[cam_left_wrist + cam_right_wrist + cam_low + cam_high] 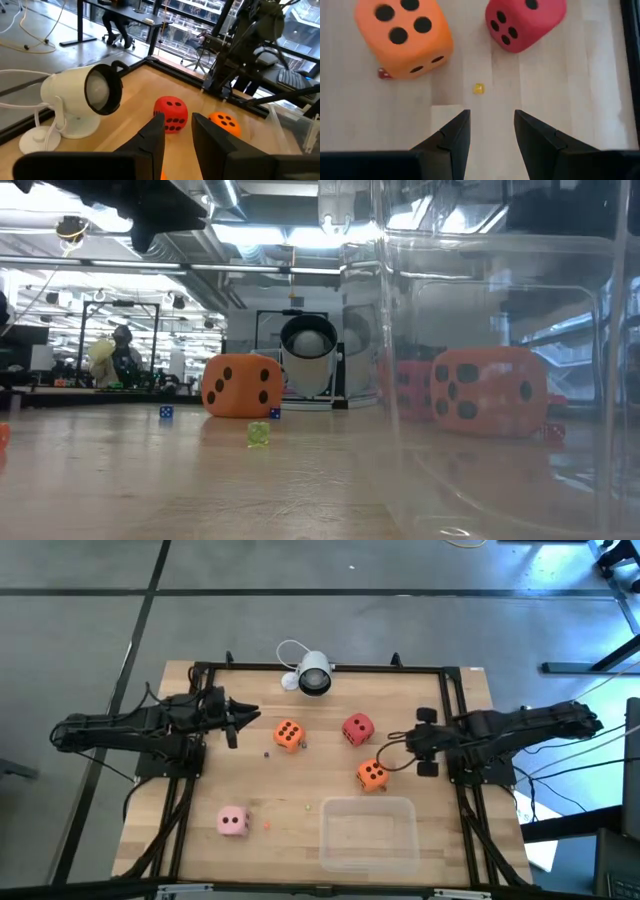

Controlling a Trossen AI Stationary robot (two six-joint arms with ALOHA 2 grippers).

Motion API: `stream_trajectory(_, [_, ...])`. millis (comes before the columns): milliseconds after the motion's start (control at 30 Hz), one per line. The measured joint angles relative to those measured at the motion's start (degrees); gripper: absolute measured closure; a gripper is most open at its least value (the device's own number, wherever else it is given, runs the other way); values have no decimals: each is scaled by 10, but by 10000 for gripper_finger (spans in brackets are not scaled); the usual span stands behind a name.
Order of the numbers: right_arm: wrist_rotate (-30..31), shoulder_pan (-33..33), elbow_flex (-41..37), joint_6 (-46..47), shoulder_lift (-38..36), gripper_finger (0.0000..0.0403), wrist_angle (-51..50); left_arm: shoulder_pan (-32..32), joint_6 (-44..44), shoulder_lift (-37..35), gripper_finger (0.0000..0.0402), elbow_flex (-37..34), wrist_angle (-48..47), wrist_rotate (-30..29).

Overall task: Pick & Place Dice
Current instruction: Put the yellow small die into the transparent bin

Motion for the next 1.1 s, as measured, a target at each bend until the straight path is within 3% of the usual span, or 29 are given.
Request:
stream_trajectory(300, [-52, -43, 1, -37, 97, 245, 65, 0, -25, 1, 308, 0, 0, 3])
stream_trajectory(500, [-57, -52, 1, 0, 148, 203, 75, 0, -27, 1, 308, 0, 0, 3])
stream_trajectory(700, [-48, -52, 1, -35, 191, 166, 100, 0, -23, 1, 308, 0, 0, 3])
stream_trajectory(1100, [-73, -81, 1, -71, 281, 187, 129, 0, -22, 0, 308, 0, 0, 4])
